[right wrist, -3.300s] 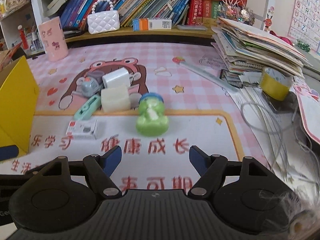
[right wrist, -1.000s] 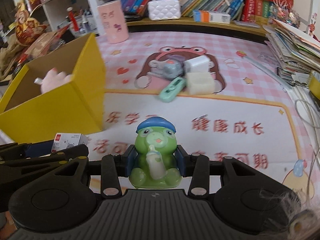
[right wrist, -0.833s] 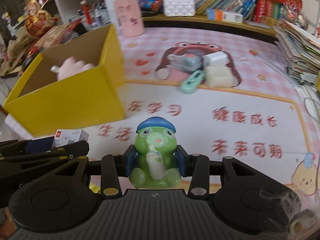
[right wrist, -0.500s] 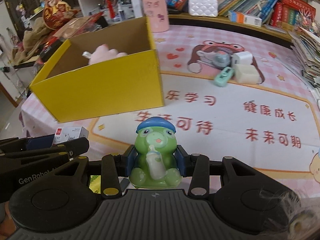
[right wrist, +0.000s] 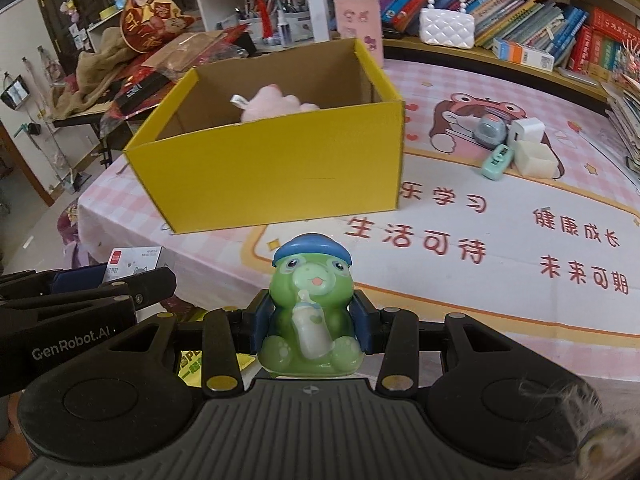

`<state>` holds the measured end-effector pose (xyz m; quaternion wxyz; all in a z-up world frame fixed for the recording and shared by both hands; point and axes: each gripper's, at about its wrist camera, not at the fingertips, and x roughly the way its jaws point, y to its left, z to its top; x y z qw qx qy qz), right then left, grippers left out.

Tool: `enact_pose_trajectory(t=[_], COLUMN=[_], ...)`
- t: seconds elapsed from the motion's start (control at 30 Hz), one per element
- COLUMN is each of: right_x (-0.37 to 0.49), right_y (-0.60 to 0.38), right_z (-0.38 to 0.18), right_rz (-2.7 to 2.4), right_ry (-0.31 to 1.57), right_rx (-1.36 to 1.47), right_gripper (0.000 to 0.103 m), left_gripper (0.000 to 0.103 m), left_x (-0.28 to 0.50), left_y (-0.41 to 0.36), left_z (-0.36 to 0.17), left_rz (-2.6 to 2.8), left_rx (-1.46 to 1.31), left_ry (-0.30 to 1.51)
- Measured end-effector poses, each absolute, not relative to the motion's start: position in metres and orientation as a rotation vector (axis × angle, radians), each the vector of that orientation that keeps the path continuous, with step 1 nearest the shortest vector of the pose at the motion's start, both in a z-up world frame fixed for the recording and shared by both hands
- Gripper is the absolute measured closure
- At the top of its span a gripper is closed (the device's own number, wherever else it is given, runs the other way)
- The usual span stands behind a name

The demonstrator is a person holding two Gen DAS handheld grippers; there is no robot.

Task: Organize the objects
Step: 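Lift the frog and staple box and carry them over the yellow box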

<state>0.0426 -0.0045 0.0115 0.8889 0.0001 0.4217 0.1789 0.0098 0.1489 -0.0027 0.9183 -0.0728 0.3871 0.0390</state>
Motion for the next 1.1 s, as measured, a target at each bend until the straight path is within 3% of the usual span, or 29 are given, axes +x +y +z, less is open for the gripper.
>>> enact_pose_trajectory(t=[0.43, 0.67, 1.1], right_x=[0.028, 0.031, 0.108], right_y=[0.024, 0.025, 0.017], right_z=[0.021, 0.041, 0.096], right_rz=[0.411, 0.398, 0.385], right_ry=[0.845, 0.730, 0.525], right_rx=[-0.040, -0.067, -0.021], right_gripper=[0.063, 0.063, 0.063], left_gripper=[0.051, 0.051, 0.051], left_x=[-0.012, -0.009, 0.051], left_y=[0.174, 0.181, 0.171], left_z=[0.012, 0.031, 0.069], left_rz=[0.126, 0.127, 0.140], left_rx=[-0.163, -0.182, -0.112], left_ry=[0.726, 0.656, 0.525])
